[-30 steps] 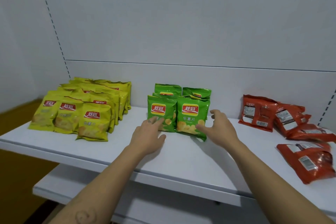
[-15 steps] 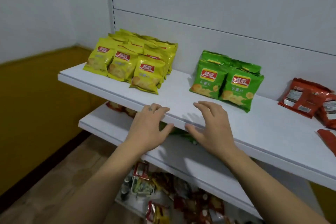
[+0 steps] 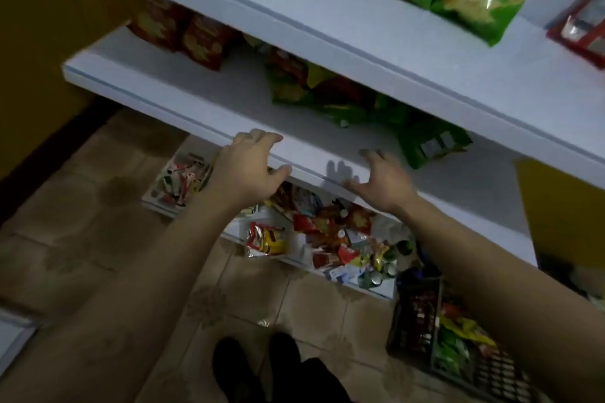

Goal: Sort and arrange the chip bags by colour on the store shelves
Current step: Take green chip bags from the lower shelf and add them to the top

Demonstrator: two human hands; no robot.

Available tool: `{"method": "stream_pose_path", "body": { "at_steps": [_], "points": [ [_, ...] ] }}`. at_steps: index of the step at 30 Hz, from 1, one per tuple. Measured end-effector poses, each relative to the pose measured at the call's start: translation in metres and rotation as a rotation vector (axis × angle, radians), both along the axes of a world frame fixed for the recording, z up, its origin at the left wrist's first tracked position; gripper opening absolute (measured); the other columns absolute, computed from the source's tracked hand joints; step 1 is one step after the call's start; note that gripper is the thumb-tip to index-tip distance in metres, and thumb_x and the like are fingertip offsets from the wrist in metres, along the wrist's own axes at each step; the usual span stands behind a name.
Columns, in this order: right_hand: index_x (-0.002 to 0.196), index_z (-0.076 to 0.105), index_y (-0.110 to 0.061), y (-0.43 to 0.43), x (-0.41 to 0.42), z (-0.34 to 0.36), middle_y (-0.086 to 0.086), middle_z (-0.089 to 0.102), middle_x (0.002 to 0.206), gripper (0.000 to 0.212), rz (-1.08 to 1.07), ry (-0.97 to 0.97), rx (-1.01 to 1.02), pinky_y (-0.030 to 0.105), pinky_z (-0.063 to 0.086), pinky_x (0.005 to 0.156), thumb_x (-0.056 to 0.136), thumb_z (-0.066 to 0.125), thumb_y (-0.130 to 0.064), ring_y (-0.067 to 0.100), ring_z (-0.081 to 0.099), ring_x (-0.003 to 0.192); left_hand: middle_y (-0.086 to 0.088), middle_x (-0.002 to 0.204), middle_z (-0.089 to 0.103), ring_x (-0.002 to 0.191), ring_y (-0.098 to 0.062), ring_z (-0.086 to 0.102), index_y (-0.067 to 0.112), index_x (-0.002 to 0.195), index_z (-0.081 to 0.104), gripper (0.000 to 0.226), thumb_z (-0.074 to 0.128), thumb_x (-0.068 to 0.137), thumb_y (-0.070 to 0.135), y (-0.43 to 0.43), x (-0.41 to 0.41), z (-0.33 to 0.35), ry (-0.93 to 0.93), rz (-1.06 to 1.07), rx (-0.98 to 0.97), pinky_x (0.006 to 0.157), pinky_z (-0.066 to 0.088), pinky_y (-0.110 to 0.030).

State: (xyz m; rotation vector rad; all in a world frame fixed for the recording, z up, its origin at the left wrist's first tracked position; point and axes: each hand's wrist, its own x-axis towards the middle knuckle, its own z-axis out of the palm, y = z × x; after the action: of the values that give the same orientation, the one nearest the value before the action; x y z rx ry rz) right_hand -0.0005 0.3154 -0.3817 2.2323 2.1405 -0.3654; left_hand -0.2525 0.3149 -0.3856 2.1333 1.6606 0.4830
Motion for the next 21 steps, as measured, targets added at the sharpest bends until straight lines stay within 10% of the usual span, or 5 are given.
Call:
{"method": "stream_pose_path", "body": {
  "at_steps": [8, 12, 21],
  "points": [
    [0.143, 0.039, -0.019, 0.037, 0.099, -0.056, 0.016, 0.051, 0.134, 0.072, -0.414, 0.030, 0.051, 0.038, 0.045, 0.095, 0.085, 0.053, -0.058, 0.038, 0.049, 0.120, -0.007, 0.147, 0.040, 0.134, -0.028, 0.033, 0.021, 0.145, 0.037, 0.062, 0.055, 0.091, 0.047, 0.040, 0.088, -0.062, -0.021, -0.180, -0.079, 0.106, 0.036, -0.047],
    [0.140, 0.045, -0.018, 0.046, 0.133, -0.068, 0.005, 0.045, 0.141, 0.061, -0.659, 0.429, 0.038, 0.025, 0.033, 0.102, 0.088, 0.061, -0.046, 0.027, 0.041, 0.130, -0.006, 0.148, 0.038, 0.135, -0.025, 0.035, 0.020, 0.145, 0.036, 0.062, 0.053, 0.092, 0.047, 0.047, 0.130, -0.082, -0.075, -0.235, -0.104, 0.107, 0.035, -0.048],
    [0.147, 0.036, -0.028, 0.076, 0.176, -0.075, -0.004, 0.033, 0.153, 0.056, -0.693, 0.686, 0.050, 0.028, 0.032, 0.106, 0.094, 0.055, -0.028, 0.019, 0.034, 0.135, -0.003, 0.145, 0.041, 0.134, -0.023, 0.033, 0.023, 0.144, 0.037, 0.058, 0.055, 0.093, 0.041, 0.033, 0.157, -0.100, -0.141, -0.258, -0.123, 0.108, 0.034, -0.043]
  ]
}}
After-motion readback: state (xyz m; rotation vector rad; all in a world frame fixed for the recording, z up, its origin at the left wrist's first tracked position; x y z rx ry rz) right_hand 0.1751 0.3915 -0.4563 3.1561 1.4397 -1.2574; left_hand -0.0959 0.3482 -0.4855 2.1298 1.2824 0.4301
